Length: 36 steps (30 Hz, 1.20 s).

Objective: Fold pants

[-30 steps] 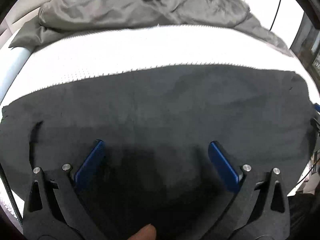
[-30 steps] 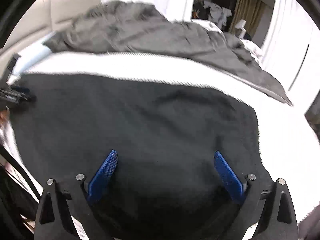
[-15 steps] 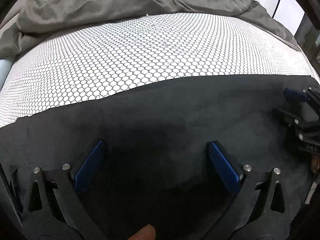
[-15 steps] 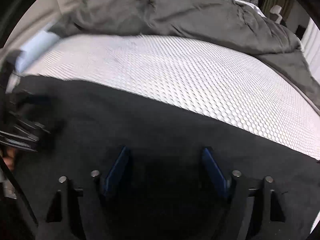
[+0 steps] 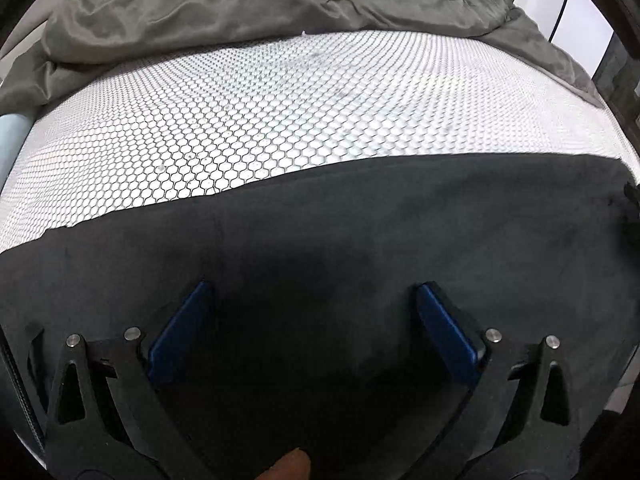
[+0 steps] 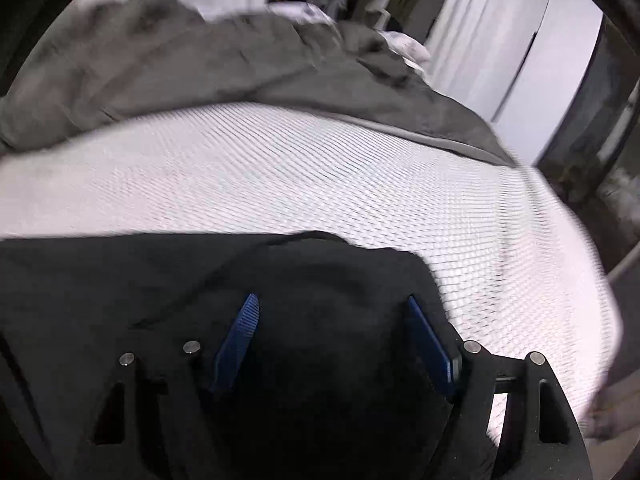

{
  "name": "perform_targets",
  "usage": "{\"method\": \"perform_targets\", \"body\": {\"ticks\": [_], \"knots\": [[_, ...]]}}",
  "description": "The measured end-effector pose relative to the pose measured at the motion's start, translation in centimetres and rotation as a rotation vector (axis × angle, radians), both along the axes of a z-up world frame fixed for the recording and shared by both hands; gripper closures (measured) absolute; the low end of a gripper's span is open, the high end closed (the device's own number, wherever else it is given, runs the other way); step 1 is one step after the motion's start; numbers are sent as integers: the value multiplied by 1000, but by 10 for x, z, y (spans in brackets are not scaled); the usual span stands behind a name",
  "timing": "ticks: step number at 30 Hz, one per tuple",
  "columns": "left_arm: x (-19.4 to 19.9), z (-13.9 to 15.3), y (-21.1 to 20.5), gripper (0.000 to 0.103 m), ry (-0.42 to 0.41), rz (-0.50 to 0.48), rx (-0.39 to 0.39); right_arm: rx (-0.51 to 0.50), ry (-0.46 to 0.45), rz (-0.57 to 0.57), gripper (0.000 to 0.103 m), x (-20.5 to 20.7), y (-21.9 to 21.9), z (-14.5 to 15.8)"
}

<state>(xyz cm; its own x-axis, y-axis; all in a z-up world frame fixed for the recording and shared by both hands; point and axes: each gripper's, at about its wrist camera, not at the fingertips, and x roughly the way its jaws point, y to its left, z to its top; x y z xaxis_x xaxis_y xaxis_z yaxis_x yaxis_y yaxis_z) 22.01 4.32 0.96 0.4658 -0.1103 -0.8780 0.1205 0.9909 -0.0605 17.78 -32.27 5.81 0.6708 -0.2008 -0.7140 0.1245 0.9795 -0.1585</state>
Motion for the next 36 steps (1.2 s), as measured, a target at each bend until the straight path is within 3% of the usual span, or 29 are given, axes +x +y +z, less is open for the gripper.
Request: {"method": "perform_targets", "body": {"ticks": [3, 6, 8, 10, 12, 15, 17, 20, 22, 25, 27, 29, 32, 36], "knots": [[-16, 19, -14, 1, -40, -71, -87, 108, 18, 178, 14, -15, 39, 5], [-29, 21, -43, 1, -37, -158, -84, 60, 64, 345, 14, -18, 89, -6], [-28, 5, -60, 1, 18, -197, -28, 8, 128, 388, 14, -20, 108, -23], [-22, -10, -59, 0, 47, -153, 17, -110, 180, 356, 14, -17, 111, -43], [-21, -12, -53, 1, 49, -139, -32, -178, 189, 309, 14, -17, 91, -50], [-22, -10, -49, 1, 39, -131, -29, -171, 176, 147, 14, -23, 30, -41], [-23, -10, -46, 1, 36, -129, -30, -186, 154, -15, 8, -27, -10, -37], [-26, -5, -48, 1, 22, -126, -7, -58, 125, -78, 5, -35, -32, -30], [-34, 6, -51, 1, -8, -98, 9, -76, 82, -44, 5, -42, -16, -19], [-56, 25, -72, 1, -80, -175, -2, 10, 28, 124, 5, -55, 30, -3], [-62, 18, -86, 1, -67, -216, 55, 71, 49, 249, 5, -59, 60, -6], [-60, -1, -88, 0, -7, -243, 103, 62, 90, 389, 5, -63, 97, -18], [-61, -7, -55, 0, 21, -217, 13, -51, 196, 479, 5, -71, 126, -57], [-76, -6, 9, 0, 5, -111, 43, 57, 218, 455, 2, -63, 117, -66]]}}
